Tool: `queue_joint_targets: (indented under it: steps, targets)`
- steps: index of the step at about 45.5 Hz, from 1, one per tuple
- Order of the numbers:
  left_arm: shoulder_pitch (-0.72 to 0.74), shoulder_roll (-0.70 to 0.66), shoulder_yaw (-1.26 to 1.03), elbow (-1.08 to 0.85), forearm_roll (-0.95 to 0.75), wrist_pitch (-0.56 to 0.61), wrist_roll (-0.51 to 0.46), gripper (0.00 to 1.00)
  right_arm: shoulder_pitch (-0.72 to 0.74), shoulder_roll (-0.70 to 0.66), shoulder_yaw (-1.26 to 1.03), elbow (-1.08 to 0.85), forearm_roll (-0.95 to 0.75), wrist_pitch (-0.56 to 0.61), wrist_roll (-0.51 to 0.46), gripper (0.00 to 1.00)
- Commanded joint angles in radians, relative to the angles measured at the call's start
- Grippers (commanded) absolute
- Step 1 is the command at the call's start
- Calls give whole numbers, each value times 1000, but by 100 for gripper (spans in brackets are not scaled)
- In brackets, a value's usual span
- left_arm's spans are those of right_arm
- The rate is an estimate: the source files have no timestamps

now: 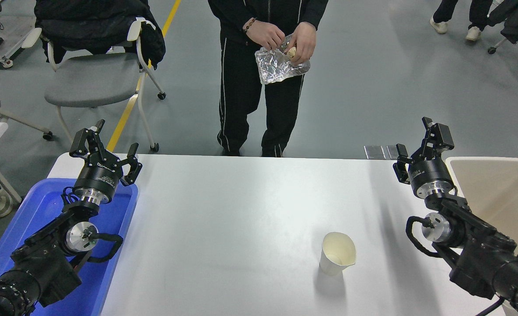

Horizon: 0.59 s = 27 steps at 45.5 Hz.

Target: Dispose of the paper cup in the dustbin

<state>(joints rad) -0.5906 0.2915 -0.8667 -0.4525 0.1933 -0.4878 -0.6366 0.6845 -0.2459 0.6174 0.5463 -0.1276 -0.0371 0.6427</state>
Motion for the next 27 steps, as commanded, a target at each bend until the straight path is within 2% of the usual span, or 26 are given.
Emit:
queue_joint_targets:
  steps: [1,27]
  targets:
    - [0,0,0,0,0,0,2,100,-5,2,1,0,0,-1,0,99]
    - [0,0,0,0,0,0,0,100,-23,-1,-1,6,0,5,5,99]
